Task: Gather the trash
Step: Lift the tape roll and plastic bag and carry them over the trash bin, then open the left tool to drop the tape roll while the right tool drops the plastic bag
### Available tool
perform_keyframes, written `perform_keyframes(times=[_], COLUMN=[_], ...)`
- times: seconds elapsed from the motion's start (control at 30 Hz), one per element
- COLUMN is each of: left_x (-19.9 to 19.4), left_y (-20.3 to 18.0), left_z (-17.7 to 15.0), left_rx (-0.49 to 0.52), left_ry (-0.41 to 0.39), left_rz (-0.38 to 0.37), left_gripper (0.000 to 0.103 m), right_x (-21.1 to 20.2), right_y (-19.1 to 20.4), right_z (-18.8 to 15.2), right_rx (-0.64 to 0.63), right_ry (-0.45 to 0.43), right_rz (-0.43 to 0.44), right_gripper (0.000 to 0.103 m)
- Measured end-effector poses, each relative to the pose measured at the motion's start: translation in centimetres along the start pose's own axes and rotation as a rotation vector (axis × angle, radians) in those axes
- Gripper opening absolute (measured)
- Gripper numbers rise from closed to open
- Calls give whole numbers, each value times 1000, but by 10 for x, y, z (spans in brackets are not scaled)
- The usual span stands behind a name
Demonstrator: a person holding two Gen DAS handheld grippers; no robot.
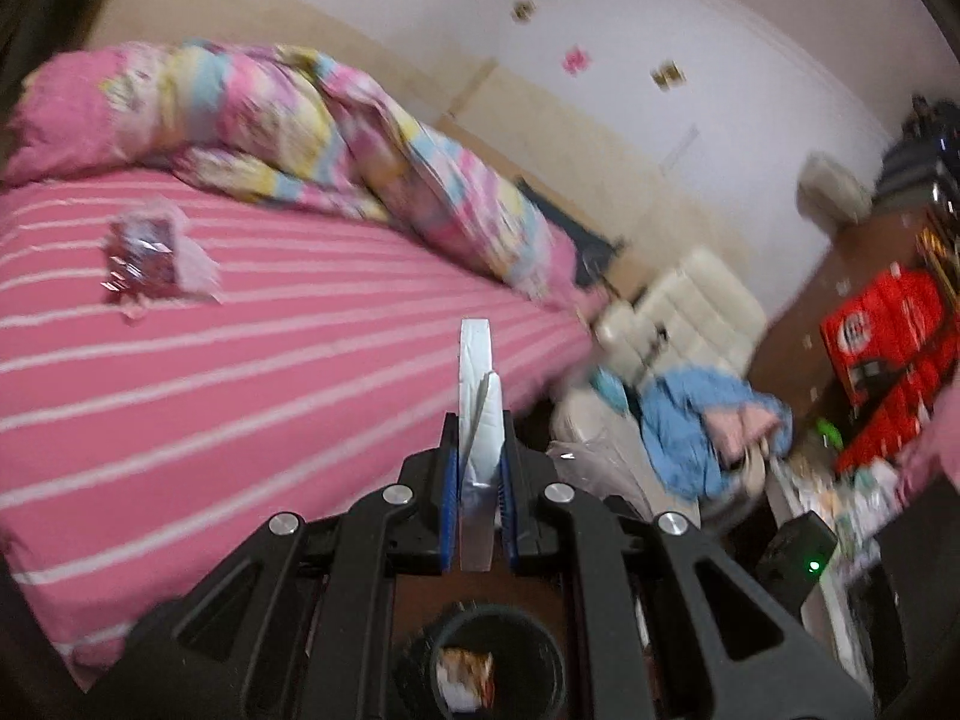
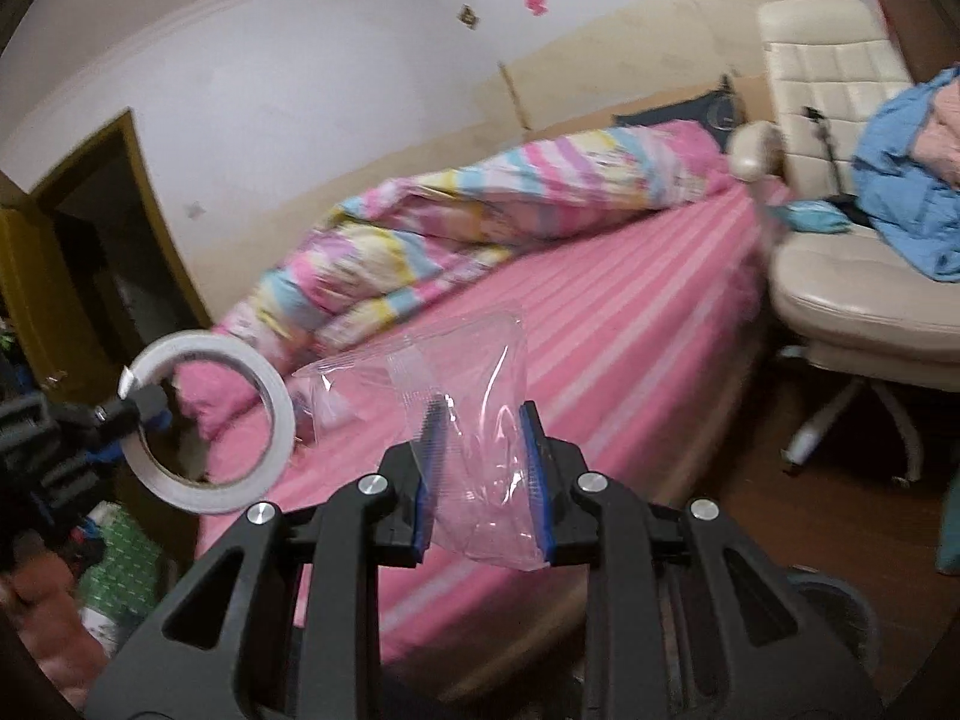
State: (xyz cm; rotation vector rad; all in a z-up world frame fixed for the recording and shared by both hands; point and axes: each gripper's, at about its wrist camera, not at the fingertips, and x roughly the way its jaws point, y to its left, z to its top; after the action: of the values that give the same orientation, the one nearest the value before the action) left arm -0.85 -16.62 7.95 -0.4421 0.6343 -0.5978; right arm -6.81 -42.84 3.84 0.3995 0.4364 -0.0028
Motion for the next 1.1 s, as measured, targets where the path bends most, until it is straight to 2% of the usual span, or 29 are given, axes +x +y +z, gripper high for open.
perform_keyframes(times=[0.2,0.33,0.7,0.83,1.0,1.1], left_x=[53,99,211,247,282,293], left_y=[-30,-45,-79,-84,-78,-76], left_z=[-37,-67,-144,-178,-222,-233], left_rx=[58,84,132,160,242,286], left_ry=[182,332,677,787,931,963], left_rz=[-60,-95,-136,-132,-68,-50], left_gripper=[11,11,12,12,11,12], right_x=[-13,-19,-36,-40,-37,-33], right_y=[-56,-93,-179,-206,-230,-239], right_z=[-36,-57,-119,-143,-164,-175], right_rx=[10,41,184,264,351,367], right_ry=[88,149,273,334,399,426], right_rz=[-146,-217,-399,-458,-497,-515], right_gripper=[26,26,26,26,26,27])
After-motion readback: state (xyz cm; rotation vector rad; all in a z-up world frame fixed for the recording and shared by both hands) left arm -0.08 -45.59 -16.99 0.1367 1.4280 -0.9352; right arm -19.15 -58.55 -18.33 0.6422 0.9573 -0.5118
